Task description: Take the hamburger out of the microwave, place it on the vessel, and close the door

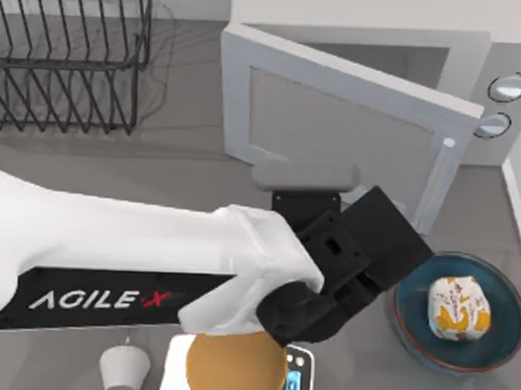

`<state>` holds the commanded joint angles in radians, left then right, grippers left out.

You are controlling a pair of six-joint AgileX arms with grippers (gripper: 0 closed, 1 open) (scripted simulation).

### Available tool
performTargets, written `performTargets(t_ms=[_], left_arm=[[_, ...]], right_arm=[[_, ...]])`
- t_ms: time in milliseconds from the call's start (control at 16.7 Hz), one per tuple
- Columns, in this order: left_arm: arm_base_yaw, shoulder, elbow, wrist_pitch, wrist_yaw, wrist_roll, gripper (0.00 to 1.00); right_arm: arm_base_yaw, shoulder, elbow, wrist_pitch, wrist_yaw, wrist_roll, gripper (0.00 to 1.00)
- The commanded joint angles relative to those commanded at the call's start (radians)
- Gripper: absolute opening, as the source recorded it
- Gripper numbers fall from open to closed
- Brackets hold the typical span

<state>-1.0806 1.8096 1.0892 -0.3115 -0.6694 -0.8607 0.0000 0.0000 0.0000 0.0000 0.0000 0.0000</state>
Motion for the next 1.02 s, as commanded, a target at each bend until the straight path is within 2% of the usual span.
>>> performTargets(t_ms=[180,600,1020], left_arm=[[-0.034,0.064,0.077,-0.039,-0.017,-0.037,0.0],[-0.044,0.098,0.119,-0.063,-0.021,-0.051,0.0],[-0.118,0.33,0.496,-0.24,-0.053,-0.136,0.0]], right_arm=[[0.0,0.0,0.0,0.0,0.0,0.0,1.0],[0.0,0.0,0.0,0.0,0.0,0.0,1.0],[0.0,0.0,0.0,0.0,0.0,0.0,1.0]])
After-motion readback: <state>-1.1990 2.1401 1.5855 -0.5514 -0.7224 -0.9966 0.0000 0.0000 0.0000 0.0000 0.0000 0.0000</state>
